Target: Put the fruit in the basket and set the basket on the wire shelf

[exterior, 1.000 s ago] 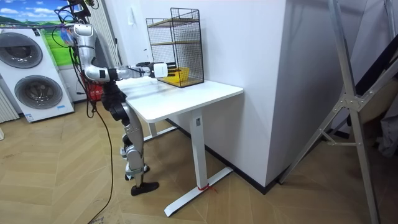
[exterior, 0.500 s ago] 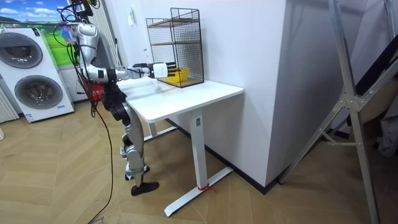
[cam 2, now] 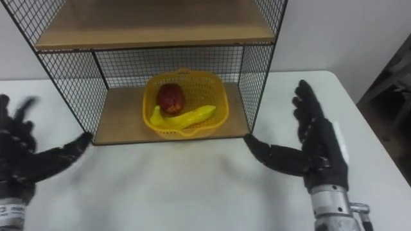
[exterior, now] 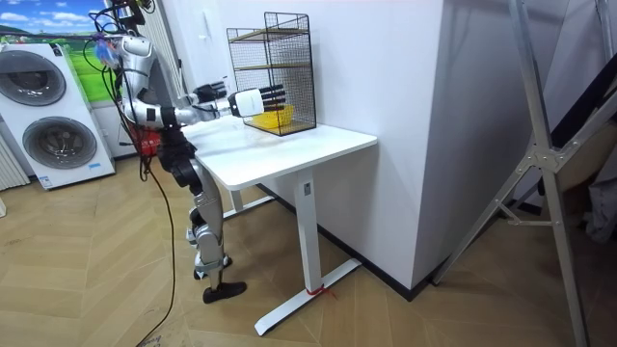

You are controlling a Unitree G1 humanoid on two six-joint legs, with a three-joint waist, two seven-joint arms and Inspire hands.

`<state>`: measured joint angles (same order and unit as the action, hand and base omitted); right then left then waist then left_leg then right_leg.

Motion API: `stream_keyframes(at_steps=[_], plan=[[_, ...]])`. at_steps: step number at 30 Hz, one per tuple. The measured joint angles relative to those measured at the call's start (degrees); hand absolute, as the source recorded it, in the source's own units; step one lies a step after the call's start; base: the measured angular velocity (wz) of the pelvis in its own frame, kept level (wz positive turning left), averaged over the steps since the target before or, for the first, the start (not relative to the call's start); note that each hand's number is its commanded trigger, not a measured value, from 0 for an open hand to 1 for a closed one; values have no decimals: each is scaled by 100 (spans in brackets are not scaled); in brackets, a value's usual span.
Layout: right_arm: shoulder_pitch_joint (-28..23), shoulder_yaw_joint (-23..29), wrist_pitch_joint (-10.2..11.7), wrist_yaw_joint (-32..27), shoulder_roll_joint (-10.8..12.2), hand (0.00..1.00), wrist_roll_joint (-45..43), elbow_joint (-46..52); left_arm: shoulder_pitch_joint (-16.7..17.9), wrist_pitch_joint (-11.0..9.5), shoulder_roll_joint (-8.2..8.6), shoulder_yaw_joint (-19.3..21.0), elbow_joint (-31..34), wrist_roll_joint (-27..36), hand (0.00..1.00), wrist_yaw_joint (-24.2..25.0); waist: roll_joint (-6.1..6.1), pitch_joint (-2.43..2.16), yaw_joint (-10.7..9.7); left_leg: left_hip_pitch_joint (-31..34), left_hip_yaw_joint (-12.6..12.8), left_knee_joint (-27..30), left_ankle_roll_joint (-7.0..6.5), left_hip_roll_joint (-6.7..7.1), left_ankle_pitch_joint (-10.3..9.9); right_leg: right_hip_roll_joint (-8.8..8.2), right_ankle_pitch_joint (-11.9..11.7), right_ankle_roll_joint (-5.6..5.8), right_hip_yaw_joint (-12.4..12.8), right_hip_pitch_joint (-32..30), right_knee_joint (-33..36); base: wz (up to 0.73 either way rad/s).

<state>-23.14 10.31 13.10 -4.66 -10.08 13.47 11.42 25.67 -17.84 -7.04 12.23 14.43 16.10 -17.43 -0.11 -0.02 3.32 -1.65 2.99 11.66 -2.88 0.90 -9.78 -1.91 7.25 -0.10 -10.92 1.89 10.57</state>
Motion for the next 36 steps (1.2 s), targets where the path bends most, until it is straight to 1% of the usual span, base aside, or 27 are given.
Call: stream_keyframes(at_steps=[1,2,3,4,5,7,8,10,12,13,14,15,16,17,19,21,23,26,28,29,31,32,33,34,35,36], plan=[[1,237,11,-276,-28,0,38,79,2,-132,-4,357,128,-3,0,-306,1,1,46,-11,-5,-6,2,1,3,0,-1,-1,-5,10,-3,0],[2,326,44,-421,-77,0,65,107,4,-199,-7,529,189,-4,0,-478,2,1,72,-24,-6,-12,3,2,4,0,-1,-1,-7,19,-3,0],[5,550,121,-678,-143,0,105,128,-20,-315,-11,876,257,-5,0,-781,7,5,147,-66,-7,-41,7,5,11,-2,-2,-3,-6,38,-4,0],[6,759,141,-951,-151,0,100,203,-53,-387,-26,1224,271,-2,0,-1084,12,7,188,-90,-16,-42,8,6,11,-4,13,13,-12,35,-8,0],[4,851,141,-1098,-151,0,102,267,-52,-394,-29,1406,291,0,0,-1251,29,-3,193,-88,-22,-38,9,6,10,-6,38,41,-13,31,-4,0],[6,1186,171,-1635,-225,0,106,566,-49,-407,-51,2019,436,5,0,-1948,45,-27,234,-85,-42,-32,37,9,-7,-10,64,48,-24,25,21,2],[10,1248,219,-1750,-268,0,113,609,-50,-429,-63,2127,475,10,0,-2090,53,-31,248,-86,-42,-30,38,9,-8,-10,66,47,-23,23,24,0],[28,1501,355,-2110,-442,0,98,715,-63,-516,-196,2503,523,10,0,-2576,62,-34,295,-80,-50,-24,39,9,-8,-14,71,44,-36,18,33,0],[64,1656,370,-2327,-482,0,-30,735,-64,-519,-261,2727,523,69,0,-2833,64,-34,307,-82,-44,-24,44,7,-10,-9,73,44,-29,15,33,0],[61,1757,369,-2420,-492,0,-38,735,-56,-521,-263,2835,522,180,0,-2936,79,-33,312,-73,-41,-27,45,7,-11,-10,74,43,-28,6,33,0],[54,1812,368,-2466,-492,0,-38,734,-45,-519,-262,2871,522,240,0,-2969,89,-34,310,-62,-42,-25,45,7,-11,-10,74,43,-28,0,32,0],[49,1930,366,-2549,-492,0,-37,733,3,-516,-260,2942,521,362,0,-2990,72,-23,304,-37,-46,-24,45,8,-11,-12,74,44,-34,-21,31,0],[49,2067,365,-2626,-492,0,-35,734,44,-512,-255,3050,521,444,0,-2999,83,-45,305,8,-46,-25,45,8,-10,-13,73,43,-29,-68,36,0],[50,2140,366,-2681,-493,0,-35,734,49,-511,-255,3104,521,467,0,-3024,88,-48,306,19,-45,-27,40,8,-6,-13,72,42,-27,-83,40,0],[50,2380,365,-2942,-501,0,-23,740,74,-511,-255,3282,521,534,0,-3141,99,-45,305,41,-54,-26,20,10,8,-14,71,40,-37,-92,39,0],[48,2497,366,-3162,-529,0,2,743,78,-504,-256,3360,513,713,0,-3262,104,-34,303,42,-67,-20,20,12,8,-17,72,41,-48,-89,40,0],[-1,2553,369,-3353,-562,0,163,737,90,-502,-259,3462,421,986,0,-3382,126,-50,276,34,-78,-19,22,13,6,-46,79,39,-73,-77,42,4],[-199,2708,341,-3630,-564,0,516,691,108,-461,-288,3629,-13,1490,0,-3593,149,-42,244,17,-129,-14,42,41,-3,-97,145,27,-93,-92,160,9],[-268,2770,346,-3861,-565,0,889,398,253,-402,-291,3658,-528,2084,0,-3662,155,-40,149,34,-181,-1,48,63,-6,-127,196,43,-137,-101,223,14],[-288,2772,335,-3910,-565,0,996,263,285,-370,-292,3658,-696,2271,0,-3683,151,-42,145,40,-181,-1,48,63,-5,-133,197,44,-149,-103,223,9],[-452,2819,234,-4054,-558,0,1543,-295,313,-262,-292,3641,-1496,2949,0,-3704,148,-48,139,85,-203,2,43,75,-2,-159,195,42,-206,-115,217,8],[-490,2830,199,-4073,-557,0,1618,-459,323,-232,-289,3625,-1677,3118,0,-3703,142,-53,137,104,-203,3,38,77,2,-165,186,34,-214,-118,217,9],[-540,2843,128,-4103,-554,0,1745,-799,340,-189,-288,3572,-2097,3453,0,-3695,142,-53,140,131,-201,2,33,85,6,-175,169,17,-217,-159,221,3],[-578,2840,56,-4126,-507,0,1777,-1052,375,-128,-283,3481,-2451,3669,0,-3695,152,-56,148,149,-194,2,32,89,6,-179,166,23,-208,-167,225,0],[-599,2837,47,-4141,-452,0,1759,-1160,395,-102,-271,3423,-2593,3724,0,-3672,152,-56,157,153,-195,0,32,92,6,-179,163,24,-198,-164,226,0],[-623,2835,34,-4153,-335,0,1709,-1370,394,-80,-237,3354,-2931,3751,0,-3581,154,-56,164,149,-194,-6,32,94,6,-177,158,23,-187,-155,225,0]])
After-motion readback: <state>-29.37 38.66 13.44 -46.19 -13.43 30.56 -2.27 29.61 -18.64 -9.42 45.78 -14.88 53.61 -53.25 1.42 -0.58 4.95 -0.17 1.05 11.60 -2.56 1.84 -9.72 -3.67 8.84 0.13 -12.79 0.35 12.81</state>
